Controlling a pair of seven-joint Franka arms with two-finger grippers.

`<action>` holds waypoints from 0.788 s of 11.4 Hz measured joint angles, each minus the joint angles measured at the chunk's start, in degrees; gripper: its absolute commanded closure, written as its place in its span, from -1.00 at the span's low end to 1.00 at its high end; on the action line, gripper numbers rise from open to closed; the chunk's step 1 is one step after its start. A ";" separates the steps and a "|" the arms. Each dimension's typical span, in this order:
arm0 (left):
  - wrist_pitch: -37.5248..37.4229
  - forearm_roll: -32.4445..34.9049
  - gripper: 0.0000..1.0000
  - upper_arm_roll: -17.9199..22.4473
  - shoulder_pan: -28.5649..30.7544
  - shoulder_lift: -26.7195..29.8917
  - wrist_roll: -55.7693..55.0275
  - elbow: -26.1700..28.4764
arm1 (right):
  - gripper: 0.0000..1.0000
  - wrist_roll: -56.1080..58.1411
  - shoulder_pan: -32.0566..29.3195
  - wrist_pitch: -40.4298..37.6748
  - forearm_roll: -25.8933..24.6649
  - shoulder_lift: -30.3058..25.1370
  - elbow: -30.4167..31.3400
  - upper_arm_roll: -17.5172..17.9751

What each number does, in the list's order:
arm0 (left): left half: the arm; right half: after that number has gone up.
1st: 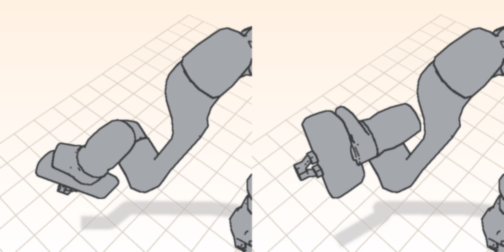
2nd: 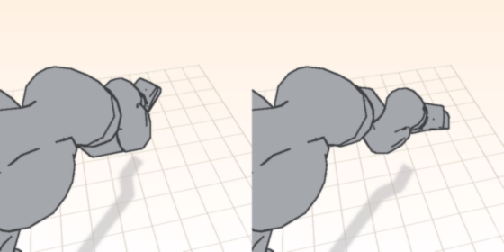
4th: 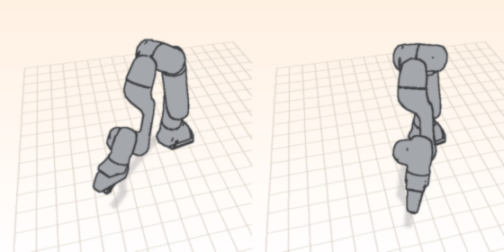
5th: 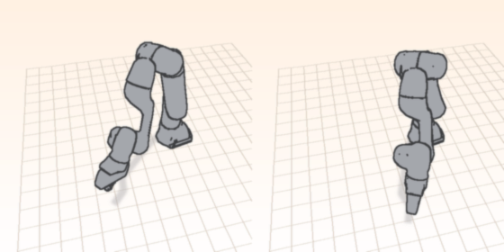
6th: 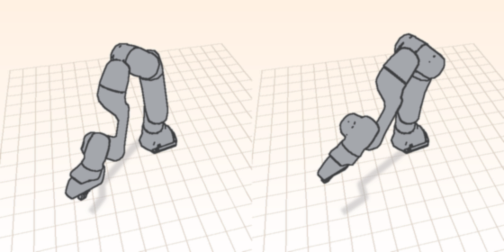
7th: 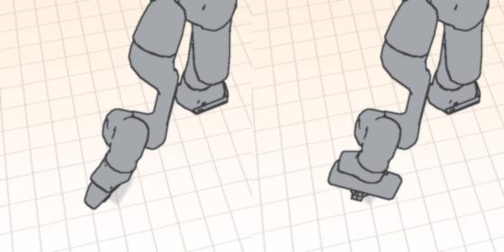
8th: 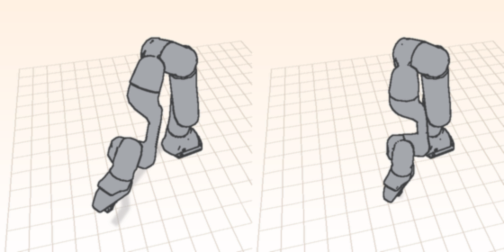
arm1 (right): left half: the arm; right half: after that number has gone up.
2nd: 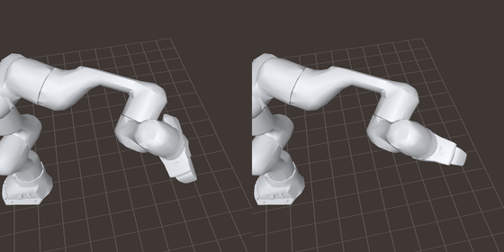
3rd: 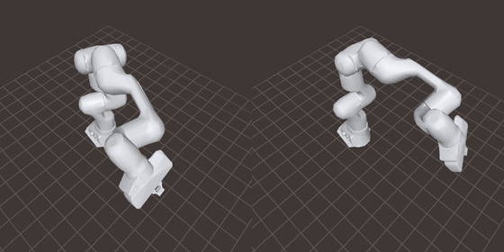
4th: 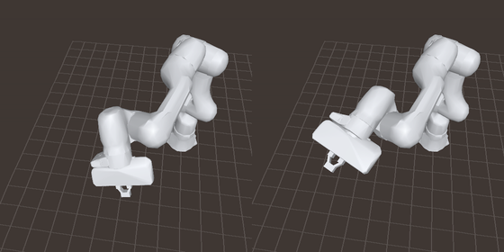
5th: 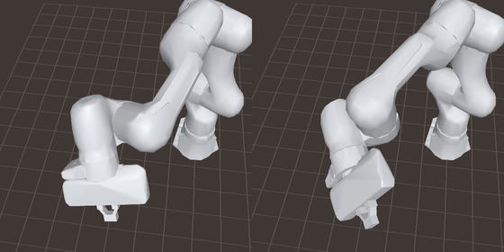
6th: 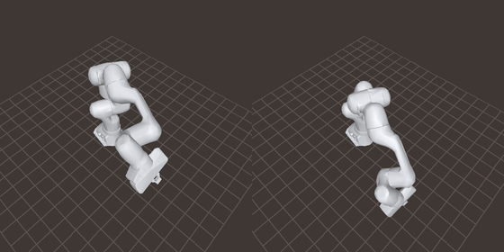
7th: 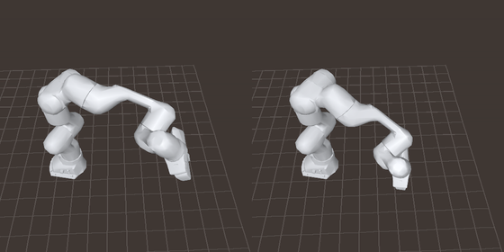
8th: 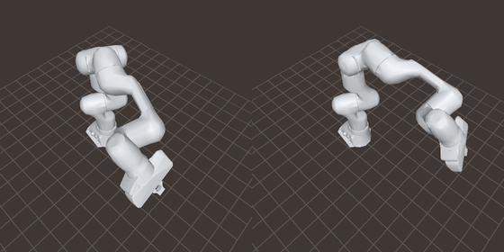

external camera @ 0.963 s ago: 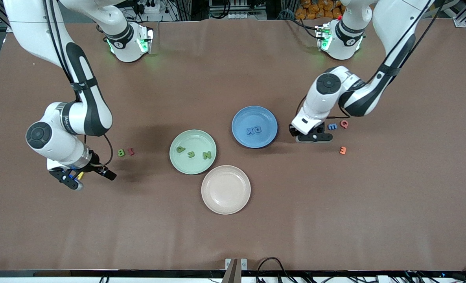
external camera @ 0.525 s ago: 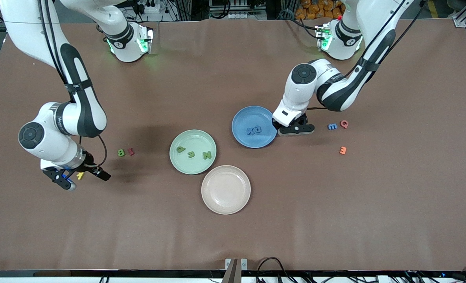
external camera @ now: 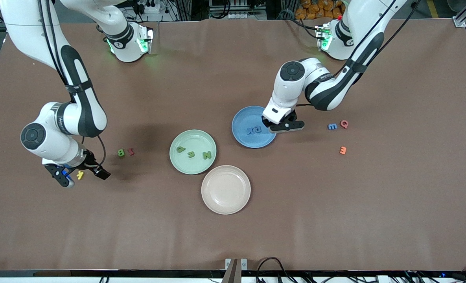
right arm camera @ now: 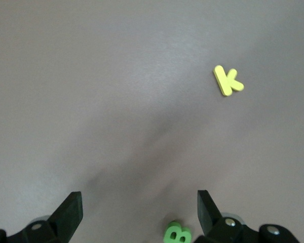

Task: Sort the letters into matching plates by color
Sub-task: 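Carry G to the blue plate with the left gripper while the right gripper reaches B, then release G on the blue plate with the left gripper while the right gripper lowers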

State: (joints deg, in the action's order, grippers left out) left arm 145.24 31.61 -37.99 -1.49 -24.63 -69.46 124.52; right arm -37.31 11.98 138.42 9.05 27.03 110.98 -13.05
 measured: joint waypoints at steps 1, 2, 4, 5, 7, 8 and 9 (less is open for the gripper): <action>-0.47 0.00 1.00 0.00 -0.72 -0.51 -0.57 -0.53 | -1.00 -3.74 0.01 0.02 0.01 0.00 0.00 0.05; -0.84 0.00 1.00 0.00 -1.35 -0.99 -0.94 -1.05 | -1.00 -7.56 0.01 0.05 0.03 0.00 0.00 0.06; -1.22 0.00 1.00 0.01 -2.21 -1.73 -1.87 -1.88 | -1.00 -14.51 0.01 0.10 0.04 0.00 0.00 0.06; -1.51 0.00 1.00 0.03 -2.80 -2.16 -2.65 -2.34 | -1.00 -17.37 0.01 0.09 0.05 0.00 0.00 0.08; -3.29 0.00 1.00 0.05 -4.29 -3.30 -3.88 -3.64 | -1.00 -23.99 0.08 0.03 0.09 0.01 0.04 0.20; -4.15 0.00 1.00 0.07 -5.09 -3.91 -4.17 -4.52 | -1.00 -27.25 0.28 0.03 0.09 0.04 0.11 0.32; -4.69 0.00 1.00 0.09 -5.70 -4.42 -4.68 -5.23 | -1.00 -29.51 0.53 0.05 0.09 0.08 0.23 0.50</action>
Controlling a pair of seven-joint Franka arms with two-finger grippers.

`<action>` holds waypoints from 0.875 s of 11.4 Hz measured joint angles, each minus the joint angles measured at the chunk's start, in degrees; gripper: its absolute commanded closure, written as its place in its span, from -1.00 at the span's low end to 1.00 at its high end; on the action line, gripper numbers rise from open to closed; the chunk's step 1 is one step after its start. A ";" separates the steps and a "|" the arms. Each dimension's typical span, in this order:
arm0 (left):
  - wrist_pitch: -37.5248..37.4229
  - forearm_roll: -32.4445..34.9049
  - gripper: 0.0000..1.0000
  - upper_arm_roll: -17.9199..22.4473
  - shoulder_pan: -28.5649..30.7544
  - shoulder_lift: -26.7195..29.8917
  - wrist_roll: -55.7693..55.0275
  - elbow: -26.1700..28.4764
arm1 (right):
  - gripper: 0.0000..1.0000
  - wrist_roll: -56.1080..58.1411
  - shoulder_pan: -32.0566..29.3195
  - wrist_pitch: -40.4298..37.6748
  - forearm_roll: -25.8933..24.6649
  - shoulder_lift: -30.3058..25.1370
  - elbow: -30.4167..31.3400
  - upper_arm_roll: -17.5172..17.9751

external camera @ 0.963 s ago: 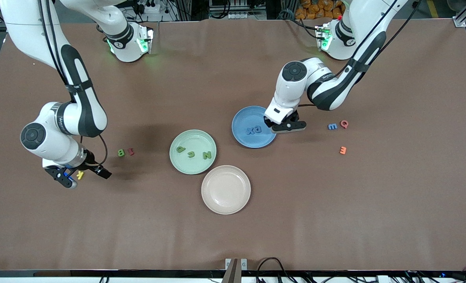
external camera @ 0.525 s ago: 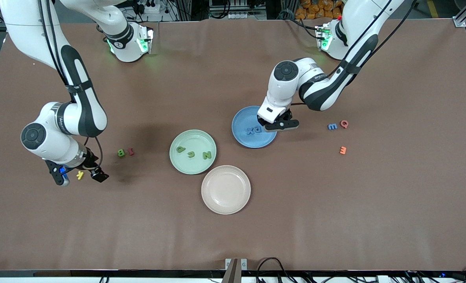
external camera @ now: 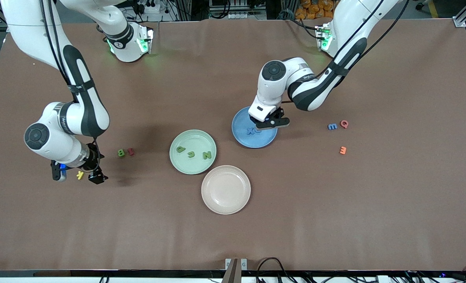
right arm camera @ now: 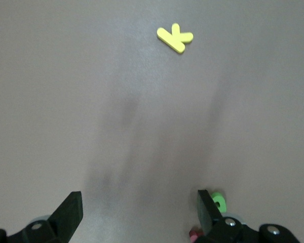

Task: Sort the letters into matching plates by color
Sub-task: 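Release G on the blue plate with the left gripper while the right gripper lowers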

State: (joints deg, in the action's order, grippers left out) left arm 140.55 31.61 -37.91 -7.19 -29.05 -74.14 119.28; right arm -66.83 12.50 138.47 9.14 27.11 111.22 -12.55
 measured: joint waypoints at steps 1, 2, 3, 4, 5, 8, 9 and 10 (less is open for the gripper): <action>-0.28 0.00 1.00 0.06 -0.35 -0.39 -0.39 -0.52 | -1.00 -1.11 0.22 0.05 0.00 0.02 0.40 0.10; -0.33 0.00 1.00 0.07 -0.58 -0.78 -0.47 -0.84 | -1.00 -1.64 0.32 0.94 0.00 0.03 1.32 0.12; -0.35 0.00 1.00 0.29 -0.98 -1.21 -0.80 -1.03 | -1.00 -1.81 0.33 3.20 0.00 0.04 2.89 0.11; -0.36 0.00 1.00 0.97 -1.77 -1.52 -1.37 -1.15 | -1.00 -1.84 0.34 5.48 0.01 0.05 4.71 0.12; -0.36 0.00 1.00 2.10 -3.05 -1.73 -1.67 -1.28 | -1.00 -1.84 0.46 7.06 0.01 0.05 6.41 0.15; -0.36 0.00 -0.98 4.50 -5.52 -2.52 -2.68 -2.21 | -1.00 -2.04 1.86 8.10 0.11 -0.80 9.43 0.19; -0.37 0.00 -1.00 4.58 -5.52 -2.68 -2.73 -2.39 | -1.00 -2.05 2.07 8.10 0.11 -1.33 10.09 0.19; -0.37 0.00 -1.00 4.64 -5.52 -2.71 -2.74 -2.48 | -1.00 -2.05 2.30 8.15 0.11 -1.78 10.78 0.19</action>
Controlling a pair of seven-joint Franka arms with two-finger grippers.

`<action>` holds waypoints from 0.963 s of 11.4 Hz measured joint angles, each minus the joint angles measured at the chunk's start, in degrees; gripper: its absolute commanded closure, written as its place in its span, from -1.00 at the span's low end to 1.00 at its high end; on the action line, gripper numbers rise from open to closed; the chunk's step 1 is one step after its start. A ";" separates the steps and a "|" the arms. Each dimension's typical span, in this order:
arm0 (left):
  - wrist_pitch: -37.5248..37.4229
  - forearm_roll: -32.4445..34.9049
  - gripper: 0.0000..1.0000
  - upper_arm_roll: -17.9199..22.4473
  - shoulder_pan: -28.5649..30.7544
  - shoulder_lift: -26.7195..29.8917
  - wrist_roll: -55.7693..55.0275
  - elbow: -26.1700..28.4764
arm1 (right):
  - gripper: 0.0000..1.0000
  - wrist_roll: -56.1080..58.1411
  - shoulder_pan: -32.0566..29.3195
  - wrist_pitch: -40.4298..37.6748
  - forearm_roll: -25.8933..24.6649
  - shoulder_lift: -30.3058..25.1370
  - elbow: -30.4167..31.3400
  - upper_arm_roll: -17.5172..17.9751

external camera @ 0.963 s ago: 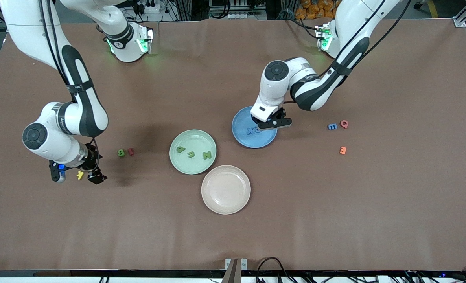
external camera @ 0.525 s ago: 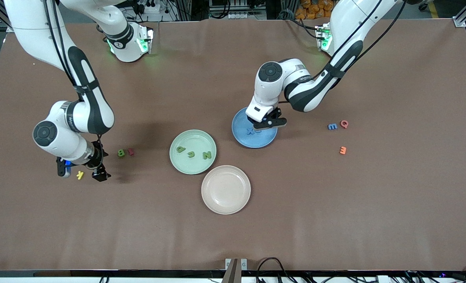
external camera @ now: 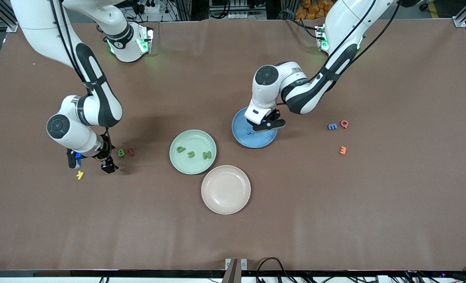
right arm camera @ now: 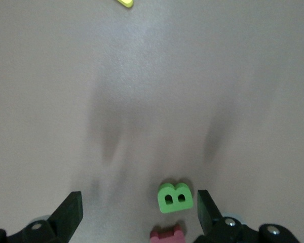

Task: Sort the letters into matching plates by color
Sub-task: 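Release G on the blue plate with the left gripper while the right gripper lowers, then grasp green B with the right gripper while the left gripper returns to letters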

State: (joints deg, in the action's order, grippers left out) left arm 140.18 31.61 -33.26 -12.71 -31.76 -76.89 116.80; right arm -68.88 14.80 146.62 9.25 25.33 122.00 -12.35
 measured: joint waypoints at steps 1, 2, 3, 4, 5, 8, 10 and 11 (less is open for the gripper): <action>0.00 0.00 -1.00 0.03 0.00 0.00 -0.03 -0.15 | -1.00 0.00 0.26 0.34 0.00 -0.45 0.87 0.00; -0.01 0.00 -1.00 0.09 0.02 0.00 -0.09 -0.37 | -1.00 0.00 0.53 0.98 0.00 -0.78 1.75 0.01; -0.02 0.00 -1.00 0.20 0.05 0.00 -0.13 -0.67 | -1.00 0.00 0.69 1.41 0.00 -0.96 2.46 0.01; -0.09 0.00 -1.00 0.32 0.12 0.00 -0.15 -0.96 | -1.00 0.00 0.74 1.59 0.00 -0.97 2.87 0.01; -0.19 0.00 -1.00 0.41 0.23 0.01 -0.15 -1.19 | -1.00 0.00 0.74 1.95 0.00 -0.97 3.23 0.01; -3.45 0.05 -1.00 0.47 0.92 0.81 1.17 -1.87 | -1.00 0.01 0.74 2.84 0.00 -0.96 3.77 0.00; -5.66 0.05 -1.00 0.50 2.74 2.54 4.40 -2.11 | -1.00 0.01 0.74 3.64 0.00 -0.76 4.03 0.00; -6.14 0.05 -1.00 0.50 3.67 3.37 5.46 -2.11 | -1.00 0.02 0.74 4.16 0.00 -0.57 4.19 0.01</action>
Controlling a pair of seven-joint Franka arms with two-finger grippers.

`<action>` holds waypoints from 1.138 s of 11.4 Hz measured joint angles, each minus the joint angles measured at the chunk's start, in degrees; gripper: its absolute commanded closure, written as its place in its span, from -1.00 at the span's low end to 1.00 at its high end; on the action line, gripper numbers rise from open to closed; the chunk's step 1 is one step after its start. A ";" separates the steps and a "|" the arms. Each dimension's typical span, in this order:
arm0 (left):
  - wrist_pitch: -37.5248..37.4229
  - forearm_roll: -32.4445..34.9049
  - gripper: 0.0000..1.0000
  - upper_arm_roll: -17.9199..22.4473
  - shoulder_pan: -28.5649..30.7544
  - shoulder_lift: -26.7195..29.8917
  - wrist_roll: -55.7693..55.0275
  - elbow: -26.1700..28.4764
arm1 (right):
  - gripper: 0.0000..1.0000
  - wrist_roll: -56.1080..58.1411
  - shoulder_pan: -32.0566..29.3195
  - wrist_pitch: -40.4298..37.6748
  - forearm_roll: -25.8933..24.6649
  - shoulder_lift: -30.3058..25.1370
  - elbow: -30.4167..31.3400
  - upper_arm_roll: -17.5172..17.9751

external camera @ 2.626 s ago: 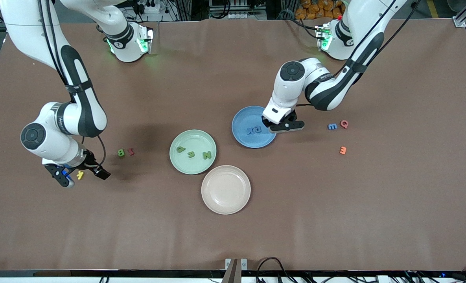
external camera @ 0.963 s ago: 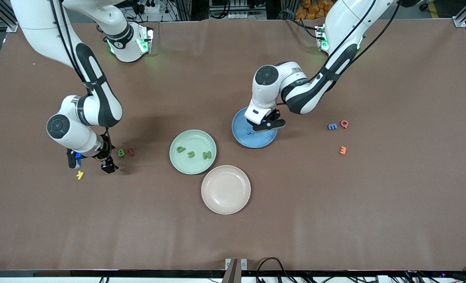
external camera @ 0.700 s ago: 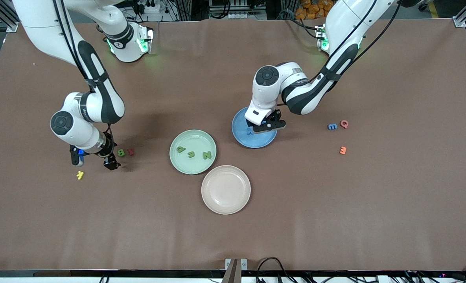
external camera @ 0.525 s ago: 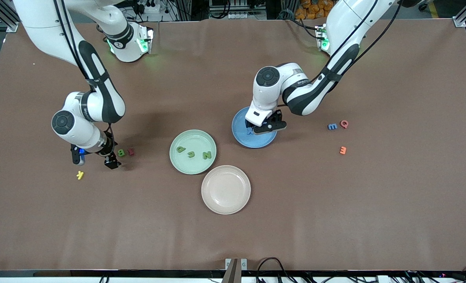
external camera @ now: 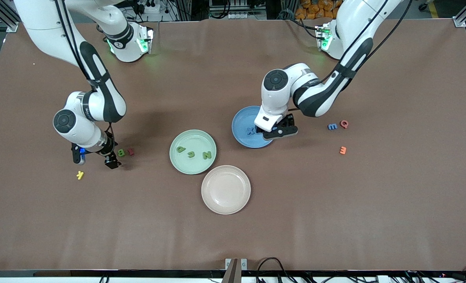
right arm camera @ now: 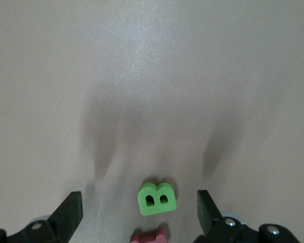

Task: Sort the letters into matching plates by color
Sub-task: 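Grasp green B with the right gripper while the left gripper returns to letters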

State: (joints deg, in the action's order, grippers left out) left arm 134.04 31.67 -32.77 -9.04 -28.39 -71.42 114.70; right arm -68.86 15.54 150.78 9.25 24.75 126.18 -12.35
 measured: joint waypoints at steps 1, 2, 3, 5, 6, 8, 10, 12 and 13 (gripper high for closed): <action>-0.52 0.00 -1.00 0.00 0.61 0.56 0.71 0.00 | -1.00 0.00 0.00 0.32 0.00 0.16 0.17 0.00; -1.23 0.00 -1.00 -0.01 1.24 0.92 1.90 0.02 | -1.00 0.00 0.00 0.46 0.00 0.33 0.28 0.00; -1.61 0.00 -1.00 -0.01 2.08 1.26 3.67 0.07 | -0.91 0.00 0.00 0.54 0.00 0.48 0.32 0.01; -1.76 0.00 -1.00 -0.03 4.49 2.18 7.88 0.49 | -0.88 0.02 0.00 0.59 0.00 0.79 0.34 0.06; -1.84 0.00 -1.00 -0.03 5.73 3.02 10.28 1.19 | -0.85 0.02 0.00 0.73 0.00 0.98 0.36 0.08; -2.00 0.00 -1.00 -0.89 8.84 4.77 13.98 3.08 | -0.76 0.03 0.02 1.13 0.00 1.26 0.38 0.14; -2.13 0.00 -1.00 -5.06 15.29 5.52 17.15 5.15 | -0.69 0.03 0.13 1.22 0.00 1.51 0.40 0.26; -2.12 0.00 -1.00 -11.27 24.32 5.62 20.43 6.97 | -0.46 0.03 0.35 1.30 0.00 1.65 0.42 0.31; -2.06 0.00 -1.00 -14.25 28.70 5.64 21.89 7.82 | -0.44 0.03 0.58 1.36 0.00 1.69 0.43 0.31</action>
State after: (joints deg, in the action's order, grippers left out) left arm 131.98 31.66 -47.01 19.66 -22.74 -49.54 122.52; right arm -68.83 16.12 152.14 9.25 26.45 126.61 -12.04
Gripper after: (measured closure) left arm 0.000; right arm 0.181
